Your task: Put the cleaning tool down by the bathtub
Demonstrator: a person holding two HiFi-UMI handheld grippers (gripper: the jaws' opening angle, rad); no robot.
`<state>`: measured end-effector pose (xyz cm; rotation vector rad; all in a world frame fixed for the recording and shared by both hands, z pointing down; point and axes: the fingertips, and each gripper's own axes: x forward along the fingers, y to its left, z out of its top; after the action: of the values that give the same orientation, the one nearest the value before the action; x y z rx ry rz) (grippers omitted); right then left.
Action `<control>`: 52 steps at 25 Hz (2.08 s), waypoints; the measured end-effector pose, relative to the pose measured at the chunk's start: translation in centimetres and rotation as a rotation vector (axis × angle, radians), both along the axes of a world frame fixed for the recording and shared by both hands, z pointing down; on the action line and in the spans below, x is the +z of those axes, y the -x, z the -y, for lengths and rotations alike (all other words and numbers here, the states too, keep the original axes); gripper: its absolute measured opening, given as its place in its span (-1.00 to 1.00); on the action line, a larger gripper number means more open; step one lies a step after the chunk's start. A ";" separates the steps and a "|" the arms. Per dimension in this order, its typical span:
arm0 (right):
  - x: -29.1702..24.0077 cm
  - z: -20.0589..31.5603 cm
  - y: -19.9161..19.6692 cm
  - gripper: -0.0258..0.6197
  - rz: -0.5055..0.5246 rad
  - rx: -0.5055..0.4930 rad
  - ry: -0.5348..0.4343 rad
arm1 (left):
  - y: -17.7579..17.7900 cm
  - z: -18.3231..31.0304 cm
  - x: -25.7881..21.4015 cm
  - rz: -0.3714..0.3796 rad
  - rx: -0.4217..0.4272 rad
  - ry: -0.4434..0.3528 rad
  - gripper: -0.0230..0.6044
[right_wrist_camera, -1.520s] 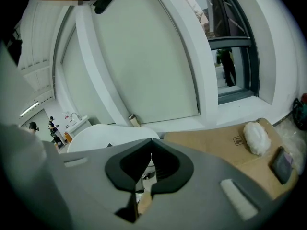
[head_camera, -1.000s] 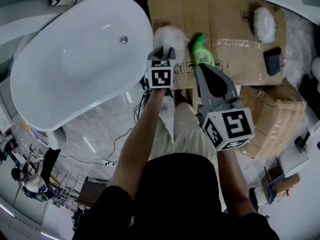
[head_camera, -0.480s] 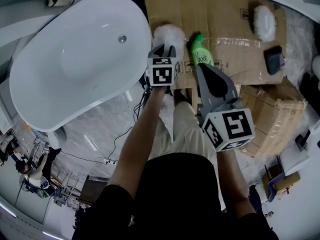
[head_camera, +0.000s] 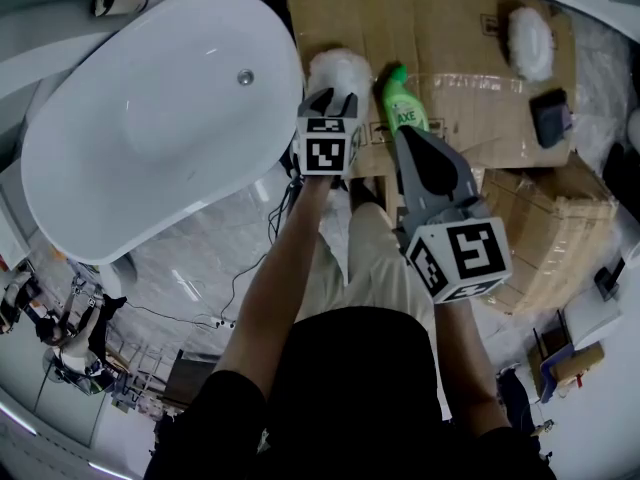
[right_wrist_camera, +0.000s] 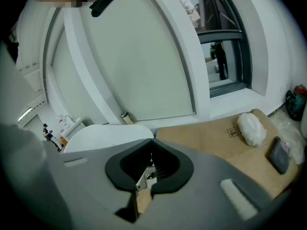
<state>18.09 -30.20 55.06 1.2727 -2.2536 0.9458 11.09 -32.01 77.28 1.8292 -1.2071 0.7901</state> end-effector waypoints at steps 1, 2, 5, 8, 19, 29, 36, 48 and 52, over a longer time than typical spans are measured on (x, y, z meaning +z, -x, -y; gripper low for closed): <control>0.0 0.0 -0.1 -0.90 -0.001 -0.001 -0.001 | -0.1 0.0 0.0 -0.003 0.007 0.000 -0.44; 0.0 0.0 -0.1 -0.90 -0.001 -0.001 -0.001 | -0.2 -0.1 0.0 -0.003 0.012 -0.001 -0.43; 0.0 -0.1 -0.3 -0.90 -0.001 0.002 -0.002 | -0.4 -0.1 -0.2 -0.004 0.022 -0.008 -0.41; -0.3 -0.2 -0.4 -0.90 0.002 0.003 -0.005 | -0.5 -0.3 -0.6 -0.005 0.034 -0.013 -0.41; -1.0 -0.7 -0.6 -0.90 0.026 -0.005 -0.019 | -0.3 -1.0 -2.4 0.052 0.112 -0.047 -0.40; -2.7 -1.0 -2.1 -0.90 0.044 0.003 -0.050 | 0.4 -2.3 -6.4 0.104 0.161 -0.104 -0.40; -3.9 -1.7 -2.9 -0.90 0.057 -0.007 -0.058 | -0.7 -4.4 -9.2 0.117 0.210 -0.123 -0.42; -4.0 -3.4 -2.6 -0.90 0.021 0.009 -0.064 | -0.1 -7.0 -13.0 0.068 0.191 -0.175 -0.45; -5.0 -4.6 -1.5 -0.90 0.010 0.021 -0.089 | 0.8 -8.0 -14.7 0.047 0.196 -0.213 -0.46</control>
<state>19.56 -25.62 50.05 1.3350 -2.3174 0.8697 10.32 -24.01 62.59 2.1394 -1.1915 0.8427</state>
